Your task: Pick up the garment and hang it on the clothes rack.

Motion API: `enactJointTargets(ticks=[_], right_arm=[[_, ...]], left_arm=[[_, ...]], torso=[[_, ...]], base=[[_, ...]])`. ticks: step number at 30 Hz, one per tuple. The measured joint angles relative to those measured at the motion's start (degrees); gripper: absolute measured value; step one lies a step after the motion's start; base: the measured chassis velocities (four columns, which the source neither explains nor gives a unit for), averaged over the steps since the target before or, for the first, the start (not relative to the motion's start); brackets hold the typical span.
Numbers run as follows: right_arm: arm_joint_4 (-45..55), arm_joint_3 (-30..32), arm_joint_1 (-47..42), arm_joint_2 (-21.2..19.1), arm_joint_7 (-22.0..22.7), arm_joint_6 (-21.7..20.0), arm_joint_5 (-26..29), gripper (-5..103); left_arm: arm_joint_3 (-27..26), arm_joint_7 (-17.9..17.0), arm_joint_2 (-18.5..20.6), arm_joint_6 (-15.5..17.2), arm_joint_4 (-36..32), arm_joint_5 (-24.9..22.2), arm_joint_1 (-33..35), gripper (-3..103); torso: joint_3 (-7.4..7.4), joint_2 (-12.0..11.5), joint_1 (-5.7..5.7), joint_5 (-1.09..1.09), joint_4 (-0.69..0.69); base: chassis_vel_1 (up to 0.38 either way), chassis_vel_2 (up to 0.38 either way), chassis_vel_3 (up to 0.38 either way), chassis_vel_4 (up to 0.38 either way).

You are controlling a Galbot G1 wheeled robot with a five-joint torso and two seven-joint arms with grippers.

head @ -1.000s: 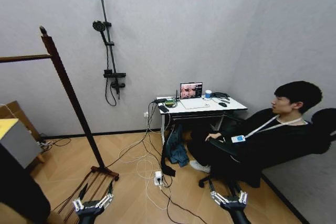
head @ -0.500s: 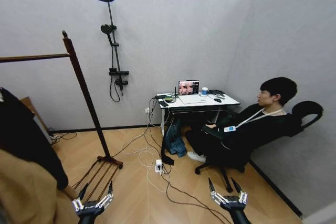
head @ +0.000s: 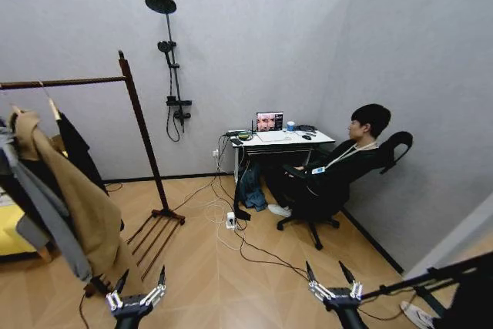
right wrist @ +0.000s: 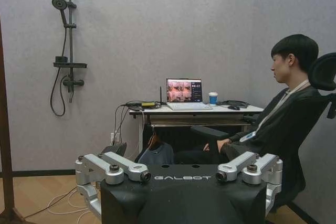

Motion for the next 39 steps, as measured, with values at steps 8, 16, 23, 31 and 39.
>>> enactJointTargets(ticks=[8, 16, 23, 31, 39], right_arm=[[-0.01, 0.0, -0.01, 0.0, 0.0, 0.0, 0.0, 100], [-0.02, 0.02, -0.02, 0.0, 0.0, 0.0, 0.0, 100], [-0.01, -0.01, 0.02, 0.0, 0.0, 0.01, 0.0, 100], [-0.02, 0.01, 0.0, 0.0, 0.0, 0.01, 0.0, 100], [-0.02, 0.01, -0.01, 0.0, 0.0, 0.01, 0.0, 100]], left_arm=[[-0.01, -0.05, -0.01, 0.0, 0.01, 0.0, 0.01, 100], [0.03, 0.05, -0.01, 0.0, 0.0, 0.0, 0.0, 100], [-0.01, 0.02, 0.01, 0.0, 0.0, 0.0, 0.0, 100], [0.01, 0.02, 0.0, 0.0, 0.0, 0.0, 0.0, 100], [0.0, 0.02, 0.0, 0.0, 0.0, 0.0, 0.0, 100]], torso=[[0.0, 0.01, -0.01, -0.07, 0.02], [0.0, 0.01, -0.02, 0.02, -0.04], [0.02, -0.04, 0.06, -0.07, 0.0], [0.01, -0.01, 0.01, -0.04, 0.0], [0.0, 0.0, 0.0, -0.05, 0.0]], base=[[0.217, -0.42, -0.189, 0.419], [-0.003, -0.127, -0.047, 0.118], [-0.004, 0.068, 0.033, -0.063], [0.017, 0.014, -0.01, -0.023], [0.123, 0.103, -0.107, -0.121]])
